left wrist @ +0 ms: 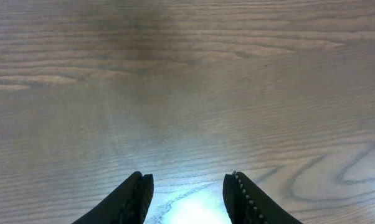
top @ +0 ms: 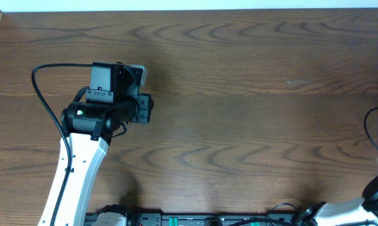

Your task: Untangle cables

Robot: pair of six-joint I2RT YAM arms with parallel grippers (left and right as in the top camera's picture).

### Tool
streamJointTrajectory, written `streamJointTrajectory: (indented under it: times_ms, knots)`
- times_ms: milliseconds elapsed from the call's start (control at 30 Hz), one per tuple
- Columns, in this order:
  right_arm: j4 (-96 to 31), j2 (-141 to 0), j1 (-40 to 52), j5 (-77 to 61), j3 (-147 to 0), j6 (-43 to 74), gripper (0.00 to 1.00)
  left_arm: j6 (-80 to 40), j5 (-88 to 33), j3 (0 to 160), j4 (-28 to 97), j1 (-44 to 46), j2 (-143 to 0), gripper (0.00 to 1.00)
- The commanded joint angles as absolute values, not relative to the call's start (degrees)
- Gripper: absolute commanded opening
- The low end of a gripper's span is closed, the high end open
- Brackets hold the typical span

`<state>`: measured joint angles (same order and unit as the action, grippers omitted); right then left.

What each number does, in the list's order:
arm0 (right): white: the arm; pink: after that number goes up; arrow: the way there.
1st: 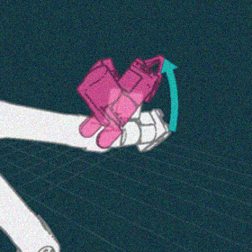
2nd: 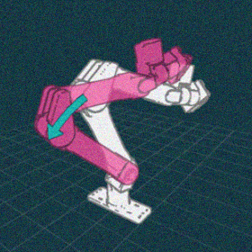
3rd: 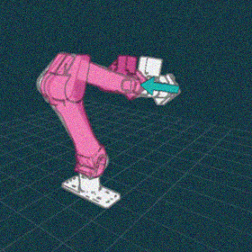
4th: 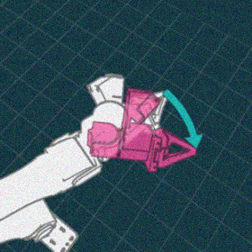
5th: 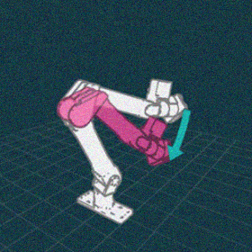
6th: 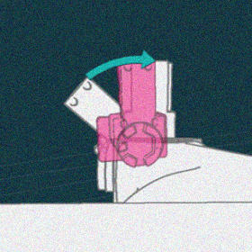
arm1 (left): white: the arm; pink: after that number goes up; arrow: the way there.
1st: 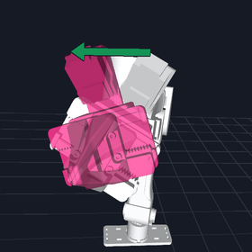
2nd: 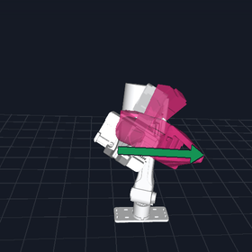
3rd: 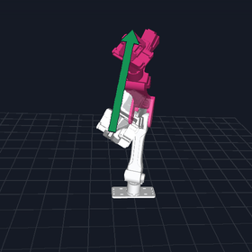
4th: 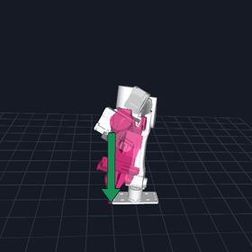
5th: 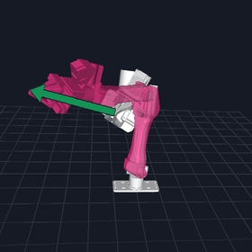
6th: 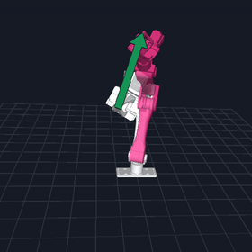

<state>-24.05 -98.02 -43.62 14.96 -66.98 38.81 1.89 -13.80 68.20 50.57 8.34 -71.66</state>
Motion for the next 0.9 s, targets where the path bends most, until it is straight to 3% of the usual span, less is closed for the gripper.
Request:
streamJointTrajectory:
  times_ms: [0,200,300,500,867]
  knots:
    - [-23.3,-93.3,-40.9,13.6,-66.8,37.2,0.99,2.5,-13.6,68.8,50.5,8.2,-71.8,0.42]
    - [-23.6,-86.2,-33.8,8.1,-69.4,20.1,0.99,2.2,-13.6,68.9,50.5,8.2,-71.0,0.31]
    - [-25.0,-82.1,-30.5,-0.7,-70.5,12.9,0.99,2.2,-13.6,68.9,50.4,8.2,-69.3,0.31]
    - [-27.2,-72.6,-25.6,-24.3,-70.5,11.7,0.99,2.2,-10.9,68.9,50.3,8.1,-62.1,0.36]
    - [-39.3,-53.5,-20.4,-26.1,-70.5,3.3,0.99,-0.4,0.2,68.9,50.3,8.1,-45.1,0.41]
